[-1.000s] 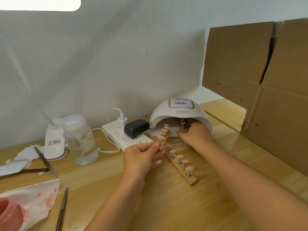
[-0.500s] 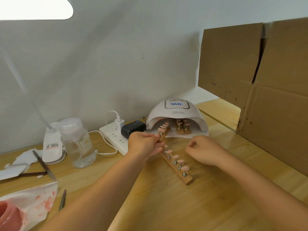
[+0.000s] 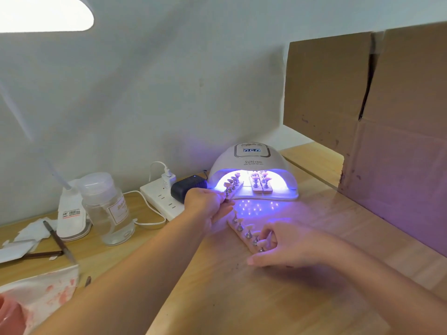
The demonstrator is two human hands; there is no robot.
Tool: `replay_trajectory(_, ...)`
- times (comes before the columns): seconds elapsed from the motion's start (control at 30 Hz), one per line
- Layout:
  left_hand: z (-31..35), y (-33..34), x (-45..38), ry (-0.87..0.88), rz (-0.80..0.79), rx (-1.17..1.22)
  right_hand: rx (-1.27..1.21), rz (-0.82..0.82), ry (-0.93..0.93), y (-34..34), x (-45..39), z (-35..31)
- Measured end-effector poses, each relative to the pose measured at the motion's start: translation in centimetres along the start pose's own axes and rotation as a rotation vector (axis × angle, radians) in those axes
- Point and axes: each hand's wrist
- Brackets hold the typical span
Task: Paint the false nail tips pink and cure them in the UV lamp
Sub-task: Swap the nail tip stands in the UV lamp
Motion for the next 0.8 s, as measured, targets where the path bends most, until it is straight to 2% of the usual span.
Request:
replay_trajectory(0.17, -0.1, 1.3, -1.2, -0.045, 0.035, -0.018, 0.02, 0.231, -0.021, 1.2, -0.2, 0.1)
replay_trajectory(0.3, -0.1, 2.7, -1.9, -0.04, 0.052, -0.008, 0.153, 0.407, -0.024, 1.4, 0.4, 0.9)
replay_trajectory(0.57, -0.7, 5.0, -3.2, -0.028, 0.063, -0.012, 0.196, 0.336, -0.08, 0.7, 3.2, 2.9)
replay_trajectory(0.7, -1.6, 5.7, -4.5, -0.093, 0.015, -0.053, 0.201, 0.341, -0.023, 0.2, 4.0, 4.4)
replay_trajectory(0.8, -2.0, 5.9, -5.3, -0.087, 0.045, -0.069, 0.169, 0.363, 0.056, -0.4, 4.6, 6.5)
Point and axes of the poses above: each hand's wrist, its own x-axis away from the middle knuckle, its own y-axis out of the palm, z = x × y, and after that the axes turned 8 degrees about x, right-handed
